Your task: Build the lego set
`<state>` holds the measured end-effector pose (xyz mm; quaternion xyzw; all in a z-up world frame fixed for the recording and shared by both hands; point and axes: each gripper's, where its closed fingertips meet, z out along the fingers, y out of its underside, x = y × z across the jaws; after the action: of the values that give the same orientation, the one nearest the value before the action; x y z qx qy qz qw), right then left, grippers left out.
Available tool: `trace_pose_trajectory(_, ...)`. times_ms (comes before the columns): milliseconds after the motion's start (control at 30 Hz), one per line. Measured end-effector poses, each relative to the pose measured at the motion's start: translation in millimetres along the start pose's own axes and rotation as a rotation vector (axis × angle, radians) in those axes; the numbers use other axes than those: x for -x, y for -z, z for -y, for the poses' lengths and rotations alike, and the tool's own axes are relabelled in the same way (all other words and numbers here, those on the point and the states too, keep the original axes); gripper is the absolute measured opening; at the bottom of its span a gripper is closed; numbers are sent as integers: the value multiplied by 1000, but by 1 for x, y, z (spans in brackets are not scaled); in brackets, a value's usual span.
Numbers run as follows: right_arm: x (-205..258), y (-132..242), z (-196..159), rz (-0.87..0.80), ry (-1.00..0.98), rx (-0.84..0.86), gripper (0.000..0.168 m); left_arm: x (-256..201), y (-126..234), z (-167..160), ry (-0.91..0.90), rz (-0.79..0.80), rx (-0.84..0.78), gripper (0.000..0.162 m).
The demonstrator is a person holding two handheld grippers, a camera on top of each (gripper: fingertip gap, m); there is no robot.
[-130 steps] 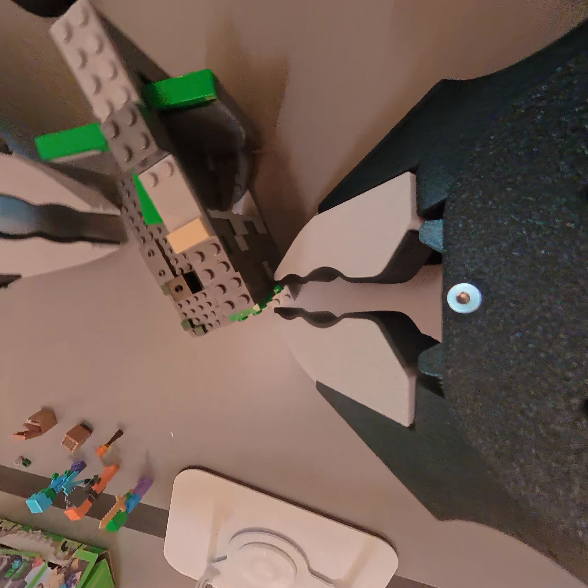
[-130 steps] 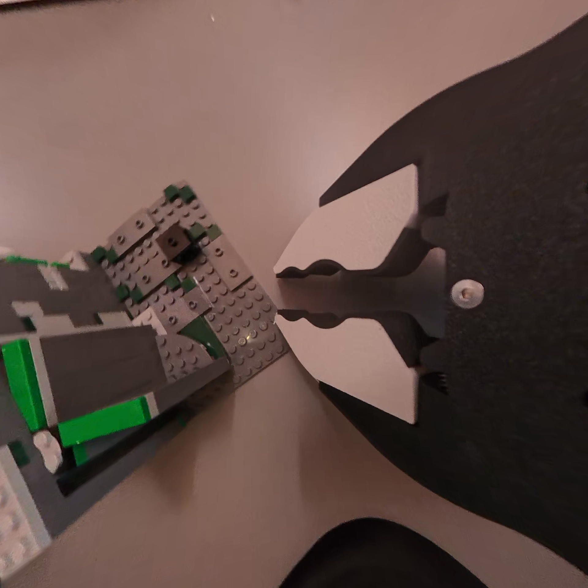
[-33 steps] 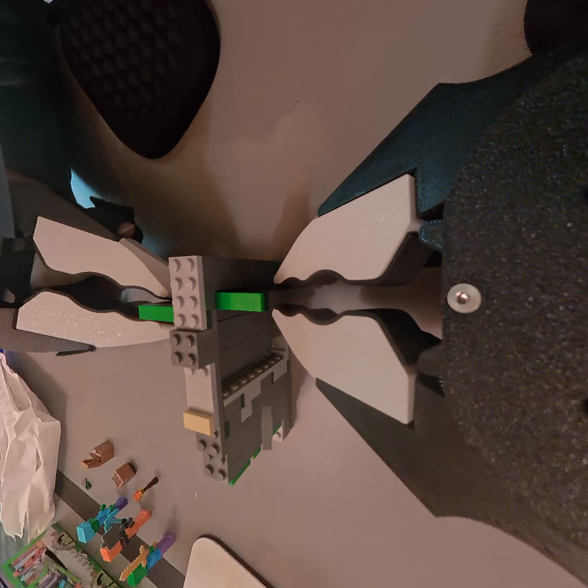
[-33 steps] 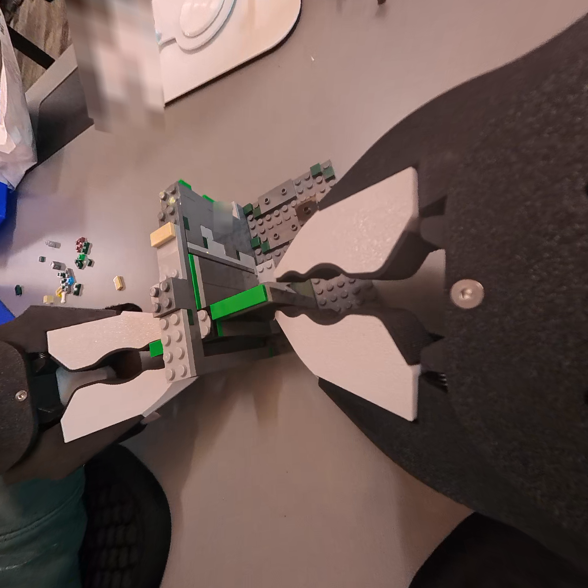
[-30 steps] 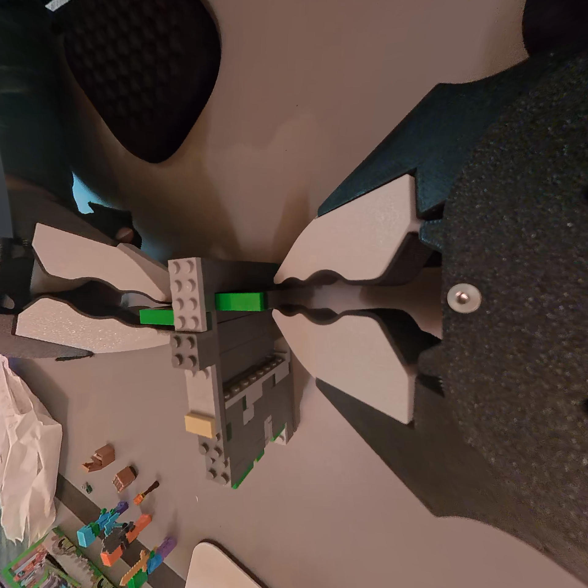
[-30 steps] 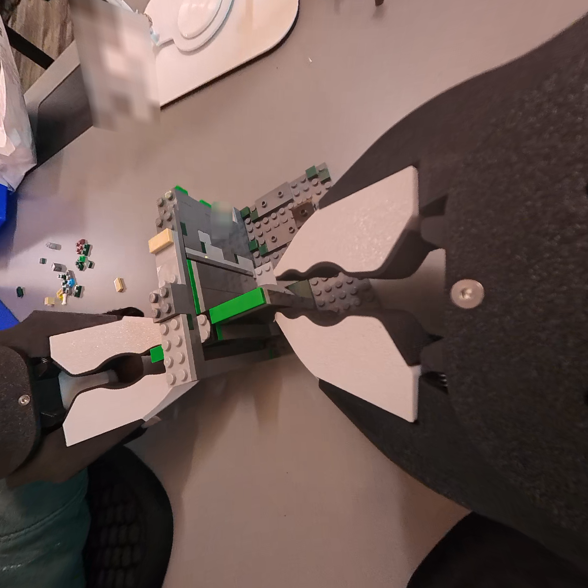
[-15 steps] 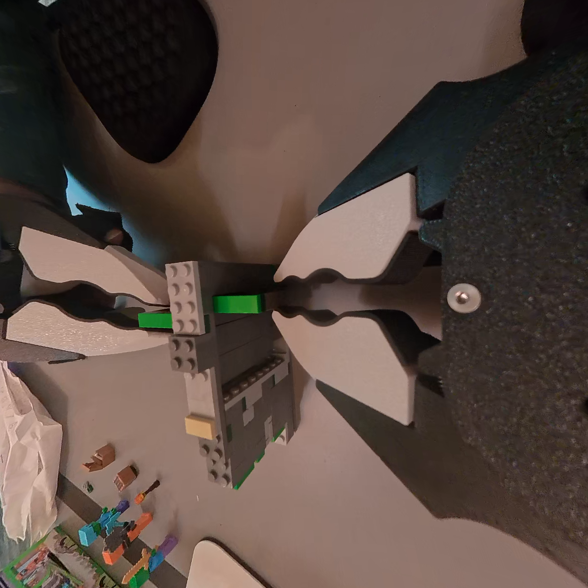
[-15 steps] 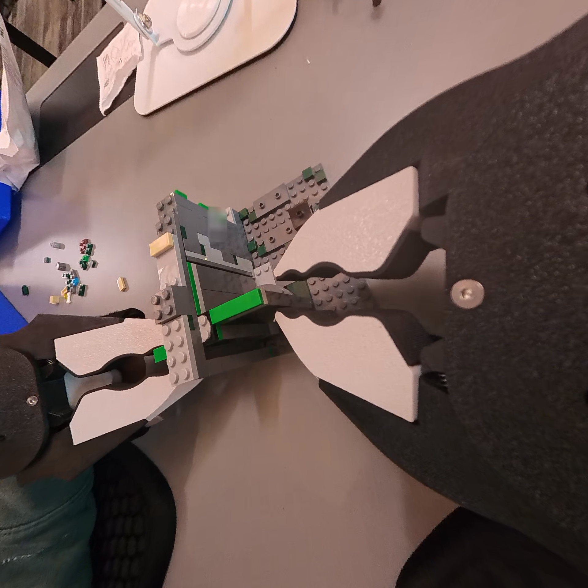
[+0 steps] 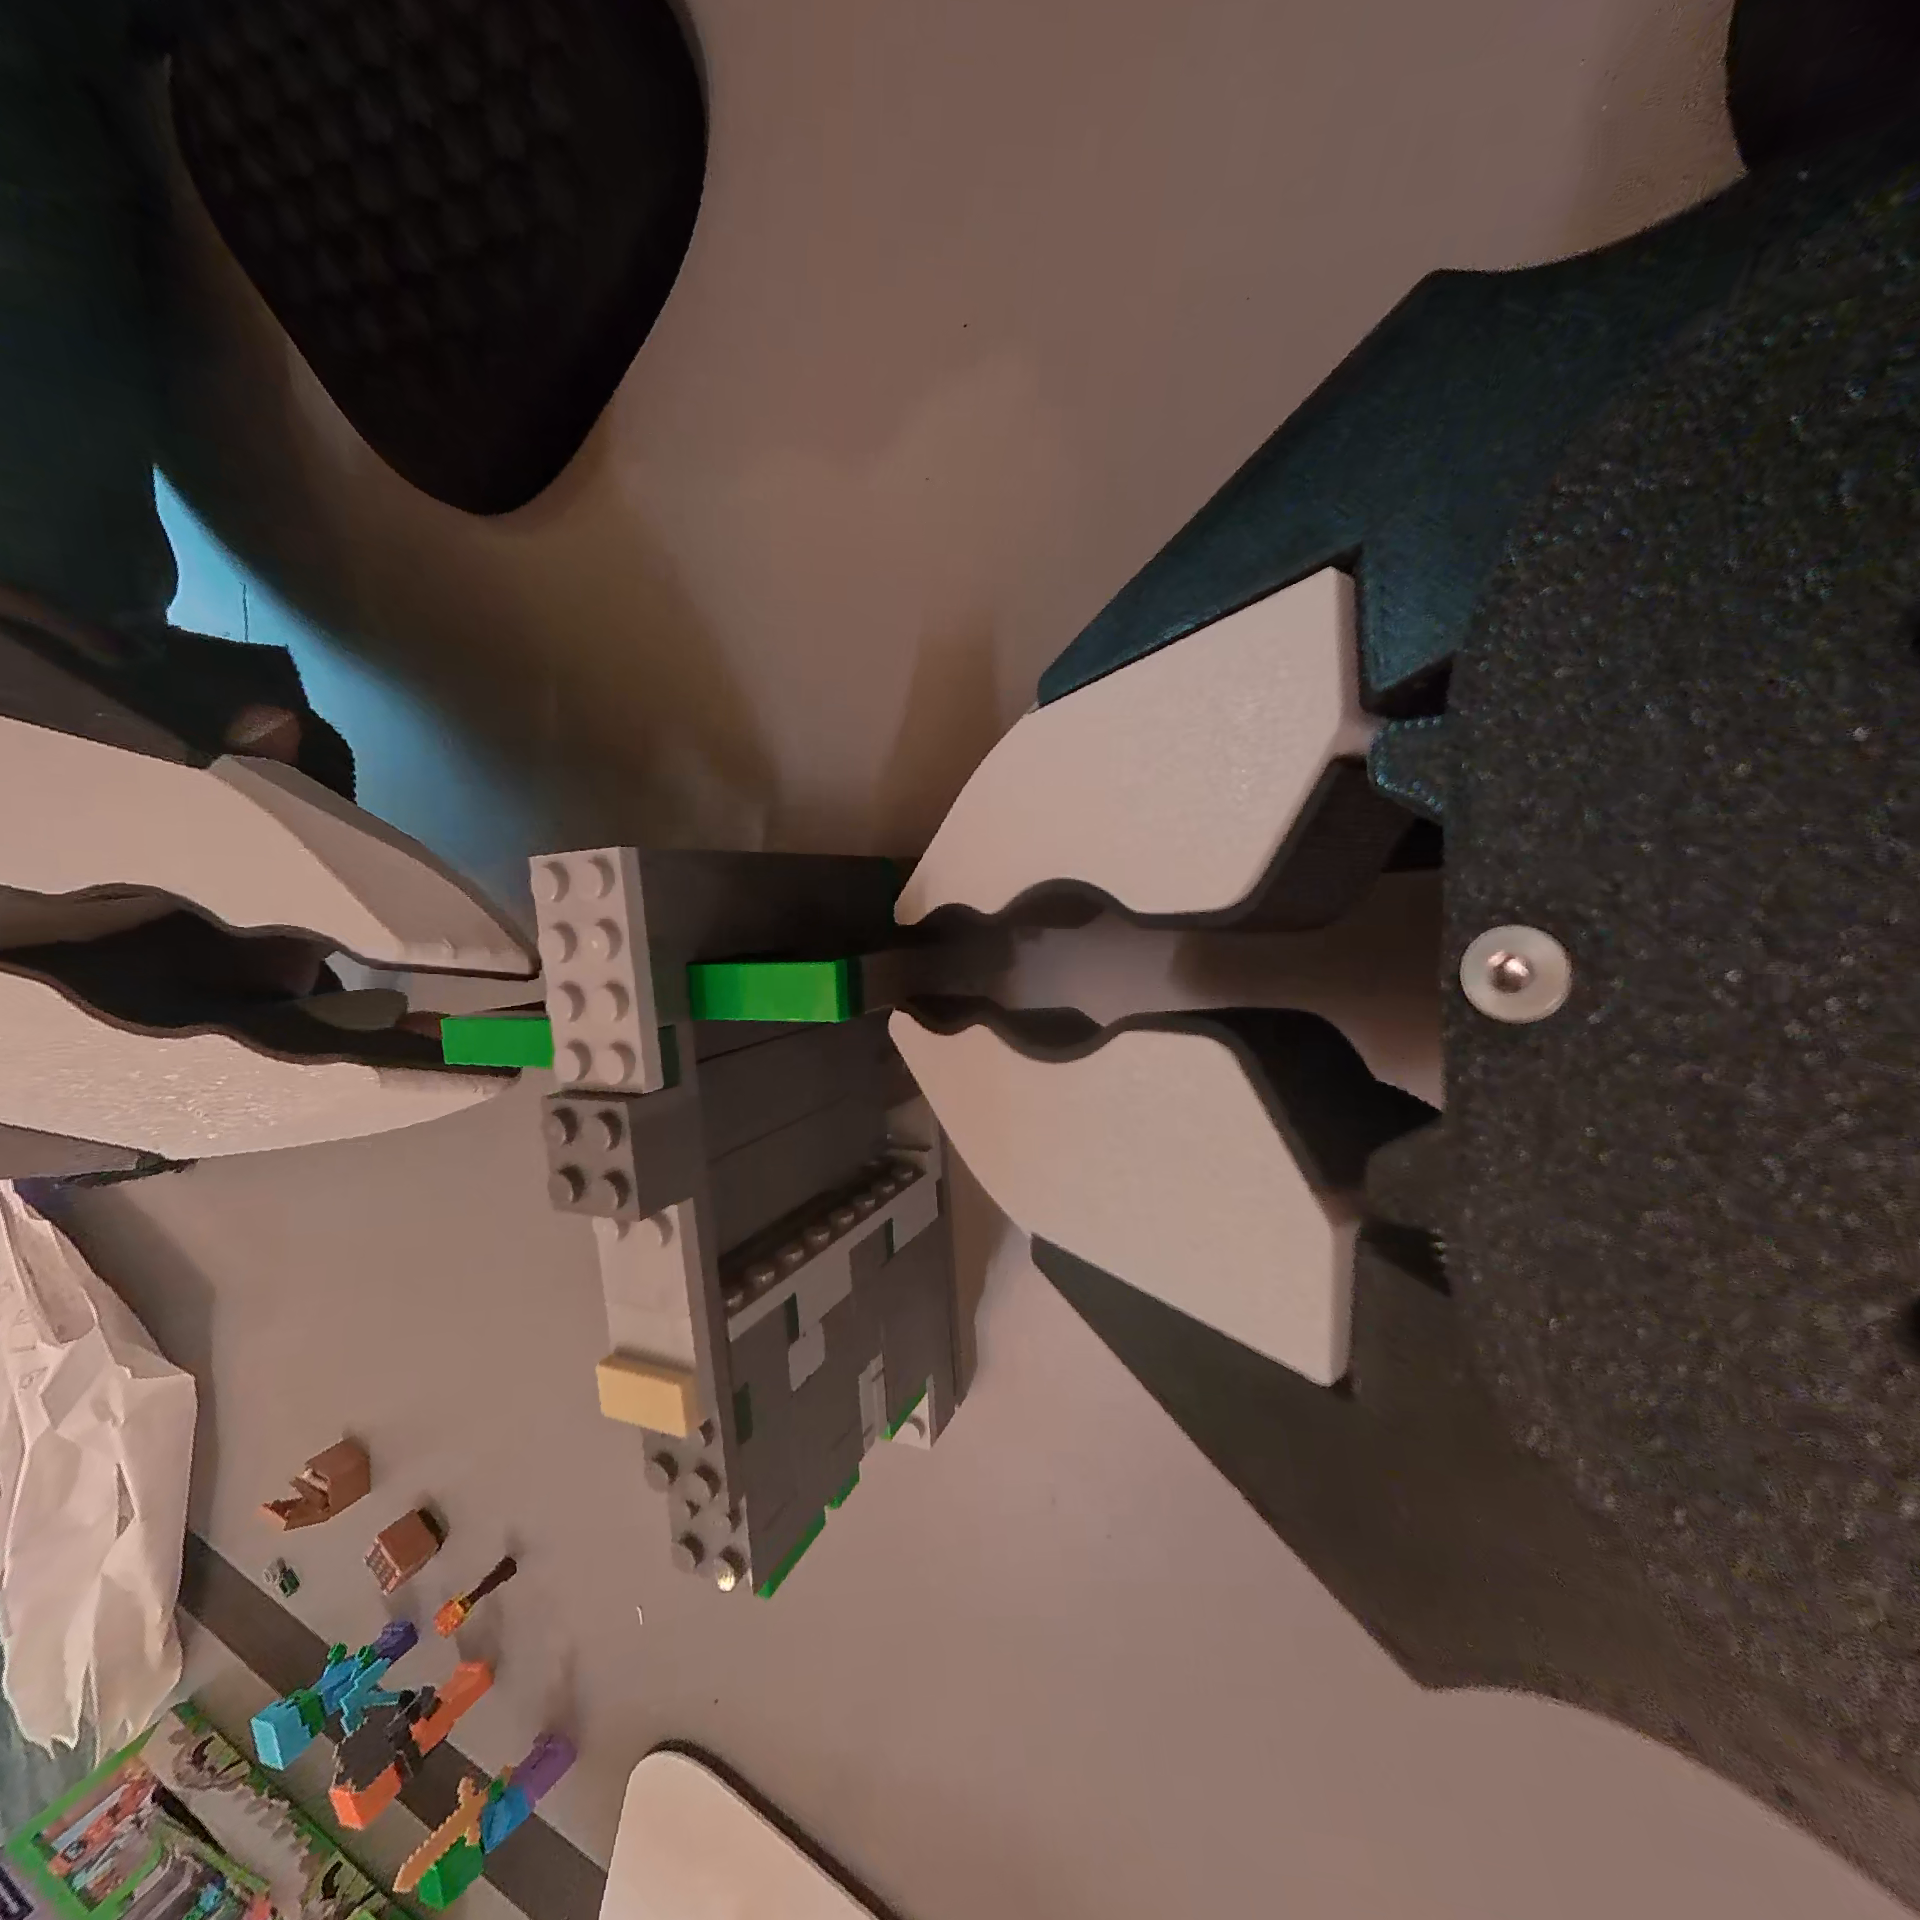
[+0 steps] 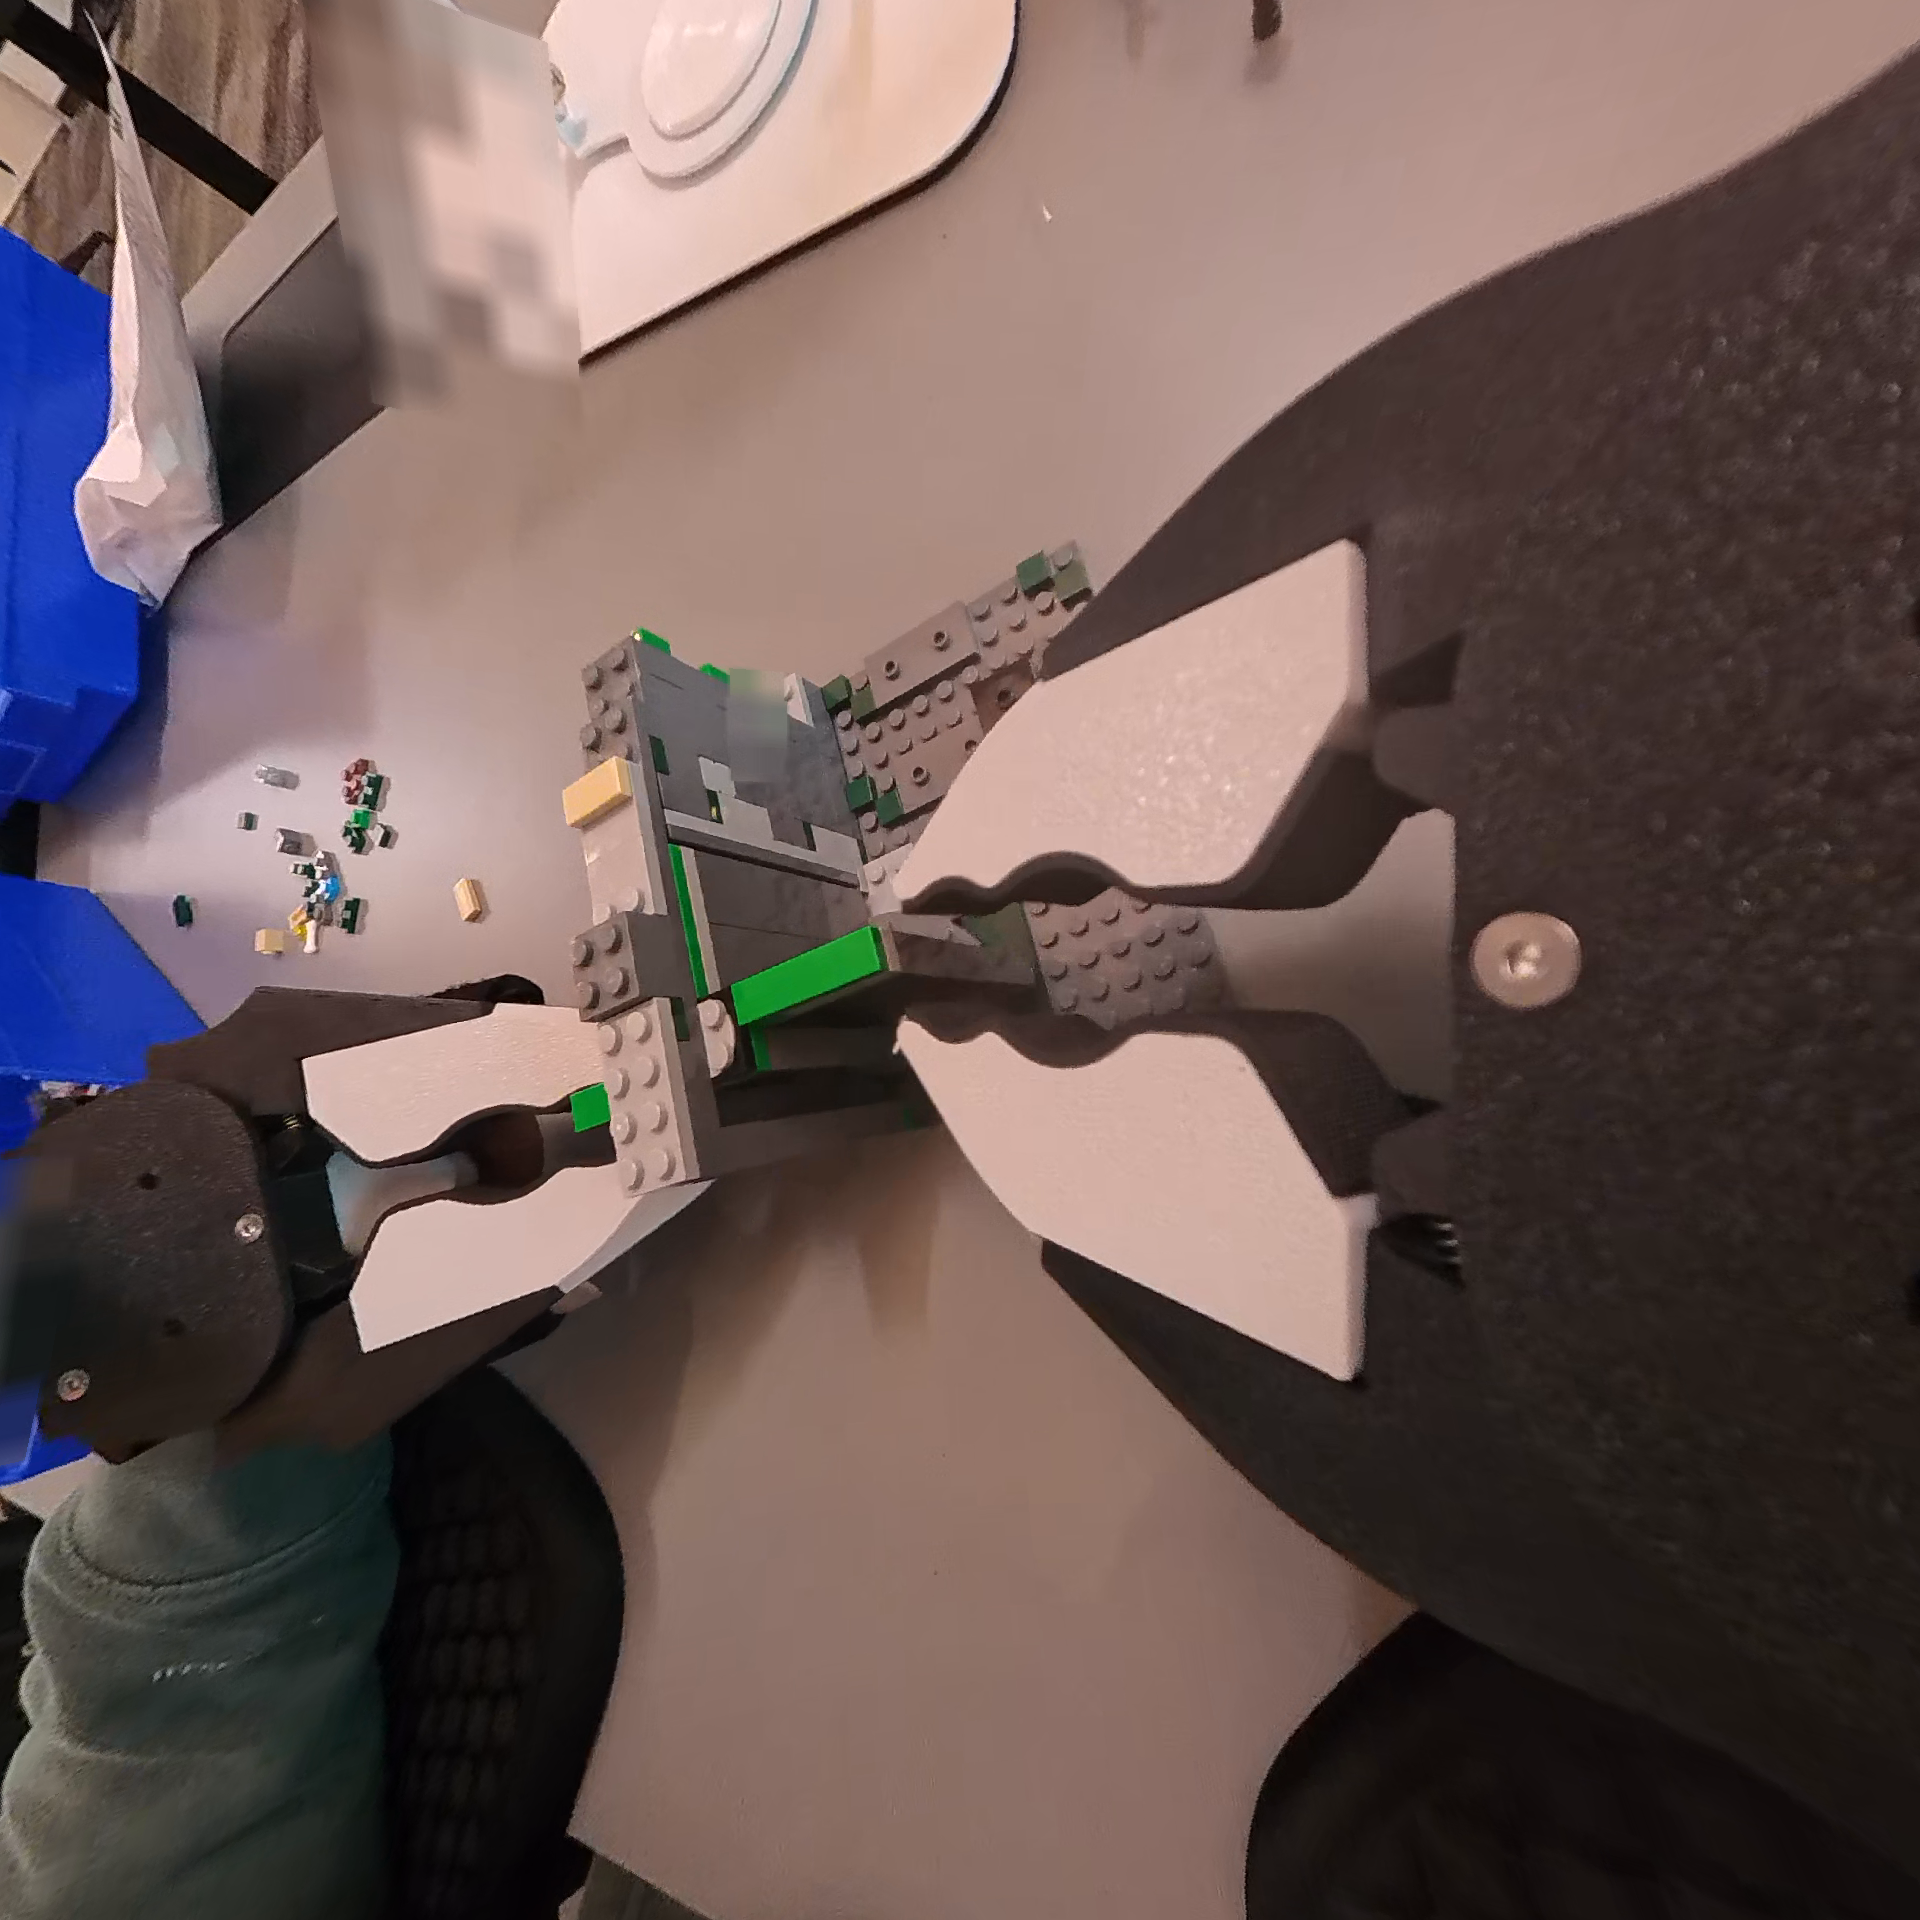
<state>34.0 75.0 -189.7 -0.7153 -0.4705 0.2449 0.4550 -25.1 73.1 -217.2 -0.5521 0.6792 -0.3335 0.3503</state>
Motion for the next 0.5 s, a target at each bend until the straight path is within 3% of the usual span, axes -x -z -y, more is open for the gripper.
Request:
trace_pose_trajectory(367, 20, -5, -6, 99, 38, 25, 20, 12, 8, -5, 18, 36, -4, 9)
trace_pose_trajectory(500, 1, 3, -14, 111, 69, 104, 22, 13, 13, -8, 21, 28, 5, 10)
